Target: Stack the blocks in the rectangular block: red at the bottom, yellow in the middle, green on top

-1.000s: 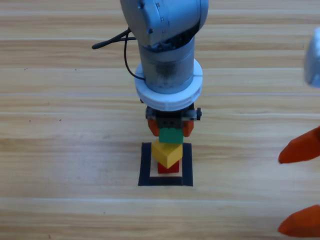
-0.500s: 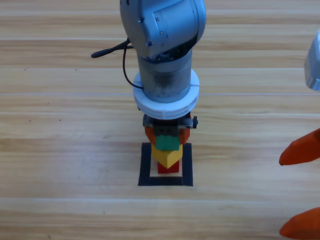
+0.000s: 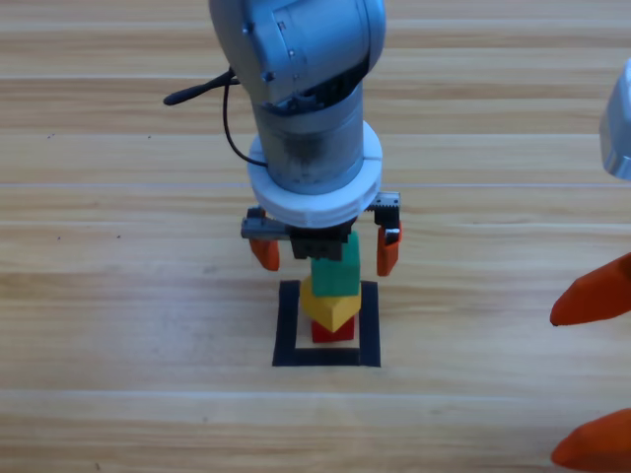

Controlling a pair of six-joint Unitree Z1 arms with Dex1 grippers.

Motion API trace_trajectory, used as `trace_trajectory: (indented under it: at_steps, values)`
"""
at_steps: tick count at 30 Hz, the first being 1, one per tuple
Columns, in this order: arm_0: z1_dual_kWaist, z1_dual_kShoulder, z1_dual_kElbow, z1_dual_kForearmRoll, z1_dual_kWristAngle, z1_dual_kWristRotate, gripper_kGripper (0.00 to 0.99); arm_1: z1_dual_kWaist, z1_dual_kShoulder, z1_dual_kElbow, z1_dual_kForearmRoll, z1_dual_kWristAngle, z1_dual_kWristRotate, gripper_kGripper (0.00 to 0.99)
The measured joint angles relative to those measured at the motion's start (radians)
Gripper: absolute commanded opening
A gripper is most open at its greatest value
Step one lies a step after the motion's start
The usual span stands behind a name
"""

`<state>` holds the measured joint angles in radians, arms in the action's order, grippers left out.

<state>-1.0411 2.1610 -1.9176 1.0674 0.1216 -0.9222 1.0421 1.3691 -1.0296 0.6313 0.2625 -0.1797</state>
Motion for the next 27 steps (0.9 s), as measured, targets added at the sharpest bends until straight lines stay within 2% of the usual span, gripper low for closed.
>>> trace_trajectory:
  at_steps: [5,7,10,14,17,21,27]
  values:
    - [0.000,0.000,-0.109,0.050,0.028,0.000,0.990,0.000,0.000,0.000,0.000,0.000,-0.001,0.990]
    - [-0.004,-0.010,-0.179,0.104,0.069,0.000,0.990,0.000,0.000,0.000,0.000,0.000,-0.001,0.990]
    - [-0.038,-0.097,-0.149,0.111,0.150,-0.021,0.990,0.000,0.000,0.000,0.000,0.000,-0.001,0.990]
    - [-0.137,-0.270,0.067,0.055,0.264,-0.053,0.990,0.000,0.000,0.000,0.000,0.000,-0.001,0.990]
    - [-0.218,-0.408,0.340,-0.101,0.300,-0.051,0.990,0.000,0.000,0.001,0.000,0.000,-0.001,0.990]
    - [-0.285,-0.555,0.687,-0.357,0.316,0.035,0.990,-0.001,0.000,0.003,0.000,0.000,-0.001,0.990]
    - [-0.321,-0.638,0.795,-0.440,0.327,0.071,0.990,-0.001,0.001,0.003,0.000,0.000,-0.003,0.990]
